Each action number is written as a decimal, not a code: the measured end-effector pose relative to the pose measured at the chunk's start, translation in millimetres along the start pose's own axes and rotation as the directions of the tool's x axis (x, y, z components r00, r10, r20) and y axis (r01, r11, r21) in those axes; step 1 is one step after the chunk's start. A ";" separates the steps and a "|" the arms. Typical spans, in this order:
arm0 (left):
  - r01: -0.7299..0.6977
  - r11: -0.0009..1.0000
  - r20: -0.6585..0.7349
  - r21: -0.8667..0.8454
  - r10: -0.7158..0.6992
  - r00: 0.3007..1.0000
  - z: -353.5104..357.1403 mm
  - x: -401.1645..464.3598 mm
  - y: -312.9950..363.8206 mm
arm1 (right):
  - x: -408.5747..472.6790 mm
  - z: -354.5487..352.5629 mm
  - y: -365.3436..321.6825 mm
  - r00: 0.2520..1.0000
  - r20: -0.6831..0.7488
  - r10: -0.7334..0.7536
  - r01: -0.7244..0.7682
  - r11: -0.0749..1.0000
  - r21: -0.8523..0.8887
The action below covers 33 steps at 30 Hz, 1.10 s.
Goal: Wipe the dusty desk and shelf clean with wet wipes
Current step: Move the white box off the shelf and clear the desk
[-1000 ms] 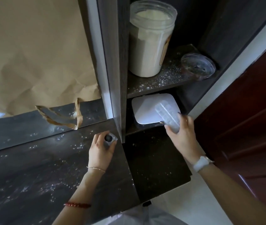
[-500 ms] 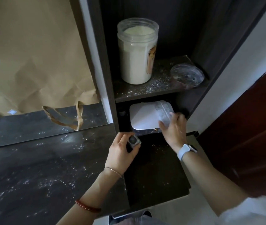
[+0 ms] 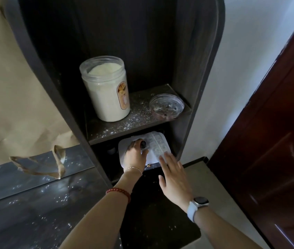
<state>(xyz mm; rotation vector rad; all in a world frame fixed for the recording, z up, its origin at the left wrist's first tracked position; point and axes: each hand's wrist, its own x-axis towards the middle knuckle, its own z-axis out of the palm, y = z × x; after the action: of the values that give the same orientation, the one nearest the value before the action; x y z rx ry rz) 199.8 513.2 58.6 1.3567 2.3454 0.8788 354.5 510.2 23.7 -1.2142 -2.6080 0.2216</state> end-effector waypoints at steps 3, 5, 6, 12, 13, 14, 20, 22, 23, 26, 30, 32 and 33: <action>-0.032 0.998 0.028 0.059 0.030 0.999 3.7 3.2 -3.8 | 1.2 4.8 0.8 1.000 0.008 0.001 0.000 0.999 -0.042; -0.027 0.990 0.052 0.137 0.020 0.998 5.1 6.2 -8.3 | 4.6 8.8 2.5 1.000 0.026 0.004 -0.003 0.999 -0.044; -0.025 0.985 0.066 0.172 0.013 0.998 5.6 7.6 -10.3 | 7.4 8.3 2.0 0.999 0.033 0.004 -0.003 0.999 -0.038; -0.002 0.983 0.022 0.183 -0.002 1.000 -0.5 -10.3 -9.9 | 23.2 -8.1 -6.0 0.991 0.128 0.026 -0.026 1.000 -0.002; -0.011 0.989 -0.015 0.145 0.013 1.000 -3.1 -19.6 -8.8 | 22.9 -12.0 -8.0 0.995 0.101 0.019 -0.020 1.000 0.010; -0.032 0.992 -0.064 0.118 0.040 0.997 -6.6 -31.4 -9.2 | 20.5 -15.5 -10.3 0.998 0.057 0.013 -0.015 0.999 0.033; -0.073 0.960 -0.240 0.271 0.141 0.961 -31.3 -125.7 -65.2 | -36.3 -0.5 -37.9 0.984 -0.142 -0.104 0.147 0.932 0.332; 0.051 0.936 -0.221 0.350 0.030 0.975 -47.3 -158.6 -96.1 | -55.9 17.1 -56.1 0.986 -0.060 -0.155 0.166 0.921 0.351; 0.137 0.912 -0.211 0.386 -0.058 0.976 -57.2 -177.6 -111.0 | -65.1 27.6 -67.3 0.981 0.000 -0.192 0.180 0.922 0.343; 0.392 0.840 -0.203 0.374 -0.338 0.919 -88.7 -233.5 -151.6 | -85.4 52.1 -102.9 0.947 0.176 -0.270 0.205 0.925 0.321; 0.587 0.724 -0.303 0.361 -0.504 0.808 -130.0 -306.1 -197.5 | -100.5 70.3 -160.7 0.885 0.288 -0.366 0.258 0.900 0.351; 0.656 0.695 -0.351 0.296 -0.559 0.751 -145.6 -332.7 -219.7 | -104.8 76.5 -191.1 0.855 0.310 -0.416 0.302 0.885 0.355; 0.687 0.679 -0.368 0.259 -0.588 0.721 -154.3 -344.7 -232.2 | -107.5 80.1 -208.9 0.840 0.317 -0.439 0.320 0.875 0.363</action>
<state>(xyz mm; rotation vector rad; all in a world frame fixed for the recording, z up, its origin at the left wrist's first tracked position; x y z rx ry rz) 138.1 76.6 13.1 0.3987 3.0008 0.3949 245.4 291.6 -19.8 -0.5632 -2.9381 0.8174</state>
